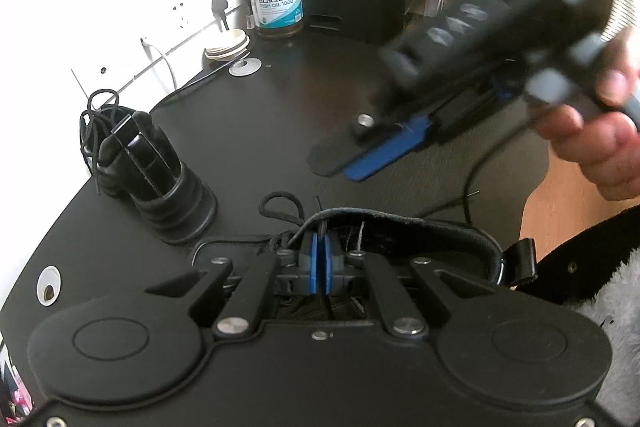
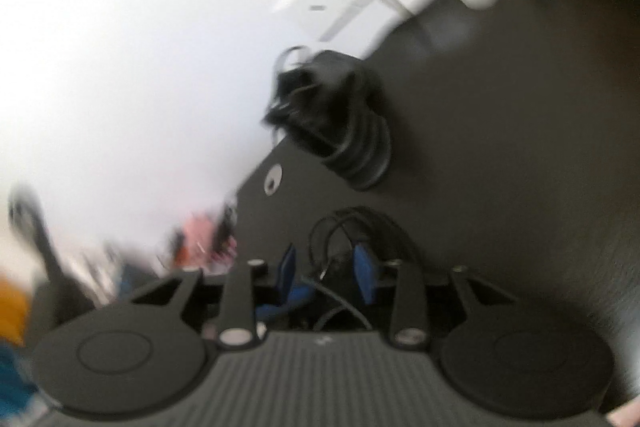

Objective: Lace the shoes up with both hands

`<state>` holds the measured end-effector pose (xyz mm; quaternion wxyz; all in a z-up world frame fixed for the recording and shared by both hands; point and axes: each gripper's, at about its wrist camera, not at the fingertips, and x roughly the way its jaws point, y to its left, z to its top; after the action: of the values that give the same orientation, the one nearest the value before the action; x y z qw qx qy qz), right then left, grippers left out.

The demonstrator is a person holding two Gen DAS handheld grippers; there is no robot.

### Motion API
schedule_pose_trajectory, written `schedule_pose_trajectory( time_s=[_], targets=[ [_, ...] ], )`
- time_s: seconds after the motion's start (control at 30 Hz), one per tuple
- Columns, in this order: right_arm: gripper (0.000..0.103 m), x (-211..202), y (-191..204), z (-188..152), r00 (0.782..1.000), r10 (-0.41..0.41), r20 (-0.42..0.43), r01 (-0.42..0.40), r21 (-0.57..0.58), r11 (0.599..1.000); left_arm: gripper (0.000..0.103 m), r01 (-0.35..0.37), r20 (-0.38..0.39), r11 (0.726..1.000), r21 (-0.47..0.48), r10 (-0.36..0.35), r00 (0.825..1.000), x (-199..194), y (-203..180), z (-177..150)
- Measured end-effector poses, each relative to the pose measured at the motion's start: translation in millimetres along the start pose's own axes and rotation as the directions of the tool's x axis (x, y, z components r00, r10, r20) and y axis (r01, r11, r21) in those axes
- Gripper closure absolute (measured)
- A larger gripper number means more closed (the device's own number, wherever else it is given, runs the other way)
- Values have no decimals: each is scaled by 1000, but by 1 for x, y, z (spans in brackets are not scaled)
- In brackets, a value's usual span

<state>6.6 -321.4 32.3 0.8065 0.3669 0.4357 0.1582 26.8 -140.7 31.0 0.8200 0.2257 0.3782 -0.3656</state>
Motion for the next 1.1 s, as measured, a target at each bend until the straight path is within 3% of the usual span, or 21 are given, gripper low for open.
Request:
schedule_pose_trajectory(
  time_s=[0.07,0.2,0.27,0.33,0.4,0.43,0.47,0.67,0.87,0.93,1.03,1.1],
  targets=[
    [72,7,-8,2,1000,22,-13,-21,85,996,99,-1,1,1000,-2,1,1000,0,0,0],
    [84,20,-23,4,997,65,-31,-56,242,969,99,0,4,1000,-15,0,1000,1,1,-2],
    [100,22,-22,3,997,68,-26,-60,243,968,99,-2,10,1000,-19,2,1000,0,1,-3],
    [100,20,-20,1,998,65,-6,-62,229,971,96,-18,24,1000,-3,18,1000,-3,-2,-5],
    [100,16,-16,0,999,50,23,-53,195,979,77,-49,35,999,-3,49,998,-10,-2,-11],
    [100,13,-14,0,998,39,40,-45,174,984,57,-62,46,998,-25,63,997,-16,1,-16],
    [100,10,-12,0,998,26,58,-35,158,987,51,-61,59,997,-55,64,996,-23,4,-21],
    [100,-5,-22,4,990,-56,128,37,143,989,50,-26,60,956,-292,45,997,-42,26,-61],
    [100,-7,-34,4,983,-110,146,85,170,982,47,-13,54,841,-541,51,997,-30,49,-85],
    [100,-7,-34,4,981,-123,151,98,167,981,47,-51,54,837,-545,96,994,-30,49,-88],
    [100,-10,-31,5,973,-154,173,128,150,980,42,-124,28,856,-502,159,987,-28,44,-88],
    [100,-12,-31,6,964,-184,192,156,150,976,39,-125,24,857,-500,159,987,-26,43,-88]
  ],
)
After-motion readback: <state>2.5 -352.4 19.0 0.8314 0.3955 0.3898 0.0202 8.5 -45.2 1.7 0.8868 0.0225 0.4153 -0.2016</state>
